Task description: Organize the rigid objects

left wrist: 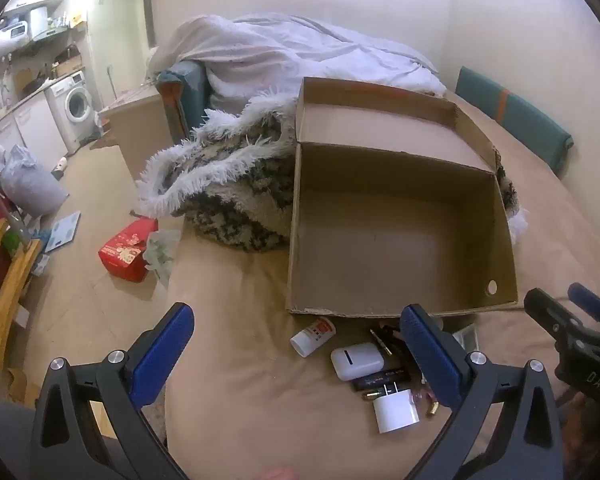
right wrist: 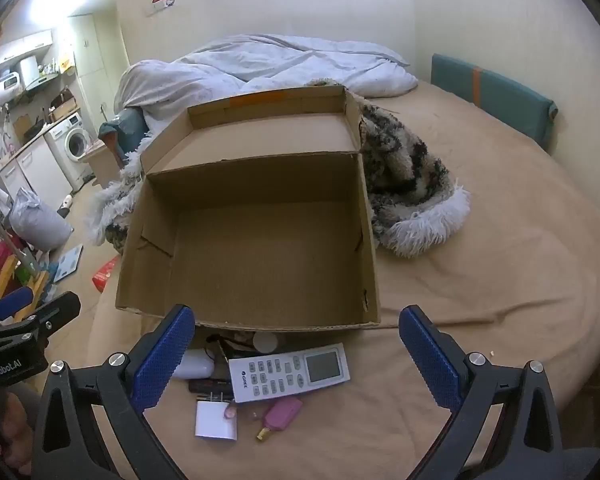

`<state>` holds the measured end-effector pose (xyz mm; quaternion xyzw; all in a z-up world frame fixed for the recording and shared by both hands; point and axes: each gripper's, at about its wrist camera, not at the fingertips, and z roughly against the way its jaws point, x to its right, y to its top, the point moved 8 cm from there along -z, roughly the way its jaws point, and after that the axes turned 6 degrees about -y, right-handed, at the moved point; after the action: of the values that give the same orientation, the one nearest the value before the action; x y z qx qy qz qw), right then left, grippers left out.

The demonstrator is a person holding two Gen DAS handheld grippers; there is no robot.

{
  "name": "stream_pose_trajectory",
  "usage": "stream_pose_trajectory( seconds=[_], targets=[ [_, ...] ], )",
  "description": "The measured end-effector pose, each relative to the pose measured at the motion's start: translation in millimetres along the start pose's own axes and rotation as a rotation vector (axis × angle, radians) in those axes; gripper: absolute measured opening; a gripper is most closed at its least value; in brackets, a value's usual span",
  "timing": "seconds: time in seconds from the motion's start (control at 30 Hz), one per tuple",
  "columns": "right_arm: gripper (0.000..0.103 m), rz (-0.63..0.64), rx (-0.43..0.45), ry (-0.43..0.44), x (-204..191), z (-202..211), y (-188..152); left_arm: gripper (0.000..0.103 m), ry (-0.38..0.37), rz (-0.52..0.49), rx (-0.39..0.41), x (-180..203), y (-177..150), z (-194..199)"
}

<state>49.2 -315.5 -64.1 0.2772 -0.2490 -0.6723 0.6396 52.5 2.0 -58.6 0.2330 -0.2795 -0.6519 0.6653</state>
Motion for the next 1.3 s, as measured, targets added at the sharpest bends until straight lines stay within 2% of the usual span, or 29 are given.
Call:
stream_pose_trajectory(
  seconds=[0.3,1.3],
  targets=[
    [0.103,0.003,-0.004,-0.003,-1.1,-0.9,-0.1,0.103,-0.026,0.019,-0.021,1.6,-2.2,-3.2],
    [0.103,0.004,-0.007,-0.004,0.4,-0.5,-0.7,0.103,-0.024,0.021,-0.023,2.8,-4.4,-0.8]
  ],
)
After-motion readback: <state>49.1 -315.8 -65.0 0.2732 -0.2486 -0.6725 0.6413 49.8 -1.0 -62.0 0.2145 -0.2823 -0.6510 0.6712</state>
